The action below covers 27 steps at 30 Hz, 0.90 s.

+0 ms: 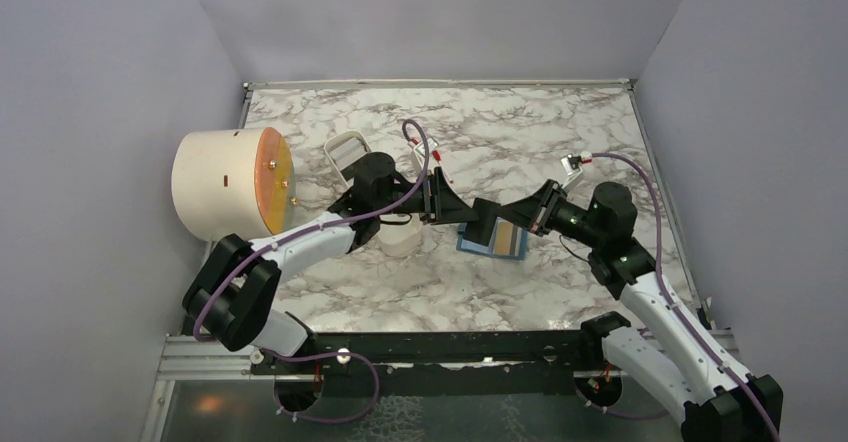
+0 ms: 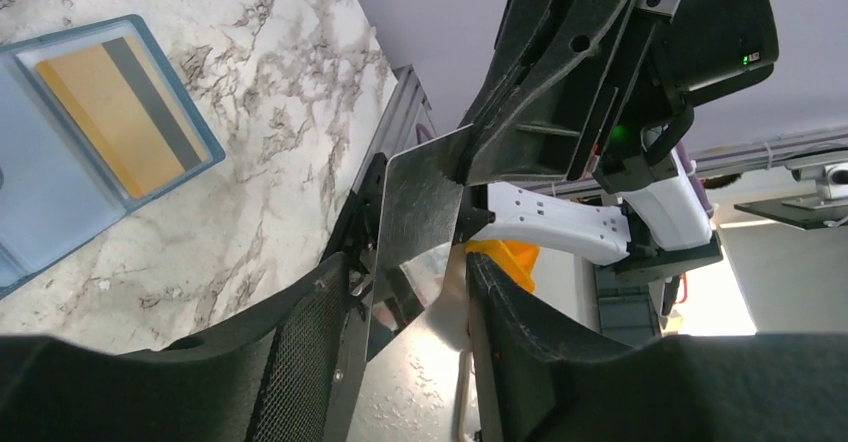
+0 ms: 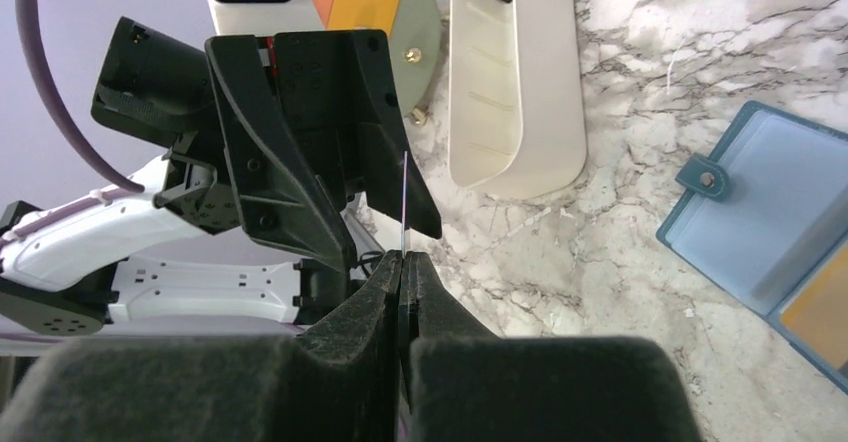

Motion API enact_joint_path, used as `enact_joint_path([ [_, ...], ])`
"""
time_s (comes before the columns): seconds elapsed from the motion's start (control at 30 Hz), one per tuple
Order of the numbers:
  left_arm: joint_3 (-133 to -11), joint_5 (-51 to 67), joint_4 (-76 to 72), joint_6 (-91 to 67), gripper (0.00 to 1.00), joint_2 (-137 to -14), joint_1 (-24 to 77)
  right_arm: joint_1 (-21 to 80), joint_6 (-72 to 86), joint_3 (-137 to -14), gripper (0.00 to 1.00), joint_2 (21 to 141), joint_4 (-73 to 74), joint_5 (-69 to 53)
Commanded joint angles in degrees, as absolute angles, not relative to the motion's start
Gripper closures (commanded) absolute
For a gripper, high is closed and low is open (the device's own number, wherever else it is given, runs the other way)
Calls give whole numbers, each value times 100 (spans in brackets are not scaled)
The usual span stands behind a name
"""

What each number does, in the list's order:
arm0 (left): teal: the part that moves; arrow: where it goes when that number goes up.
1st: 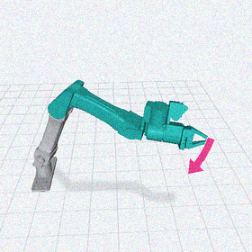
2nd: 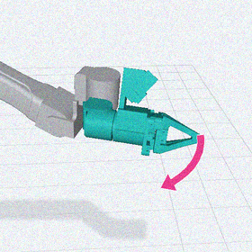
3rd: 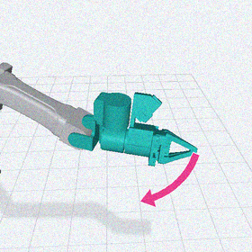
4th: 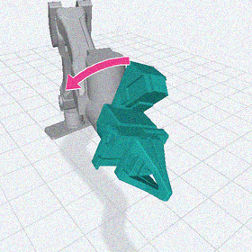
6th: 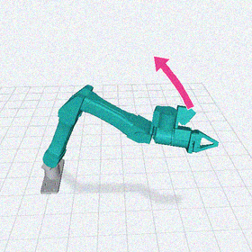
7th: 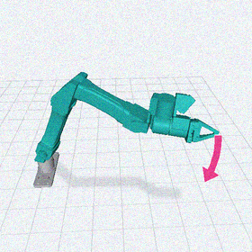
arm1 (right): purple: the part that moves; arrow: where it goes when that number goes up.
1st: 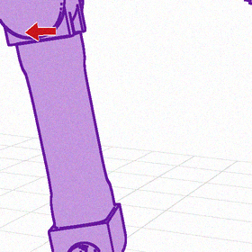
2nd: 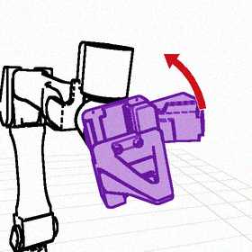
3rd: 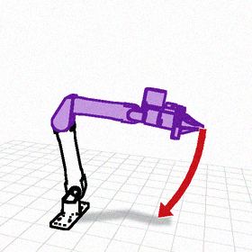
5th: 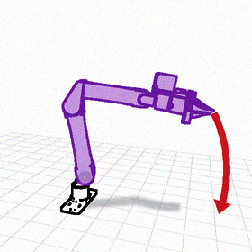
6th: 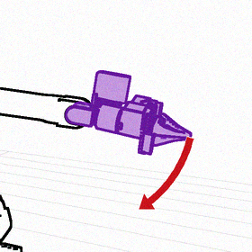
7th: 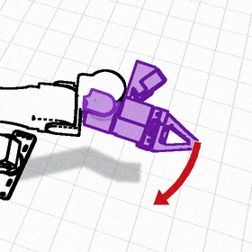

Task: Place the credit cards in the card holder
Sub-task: Pick up the credit card from the storage box.

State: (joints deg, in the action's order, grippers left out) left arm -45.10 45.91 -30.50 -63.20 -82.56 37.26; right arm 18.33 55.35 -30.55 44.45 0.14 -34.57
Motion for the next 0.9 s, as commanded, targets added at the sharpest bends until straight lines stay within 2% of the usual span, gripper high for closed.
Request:
enact_joint_path([
  [0.0,-4354,4330,-3189,-6002,49,-8273,3744,1854,4984,-3160,99,4466,418,-2997],
  [0.23,-4355,3972,-2665,-5370,46,-8571,3758,1846,4044,-3535,99,5187,1103,-2418],
  [0.5,-5285,2751,-423,-3635,48,-8944,3923,1830,3635,-3643,99,6079,901,-2098],
  [0.87,-6305,2281,450,-2783,51,-9990,4136,1544,3447,-3688,99,7075,406,-2117],
])
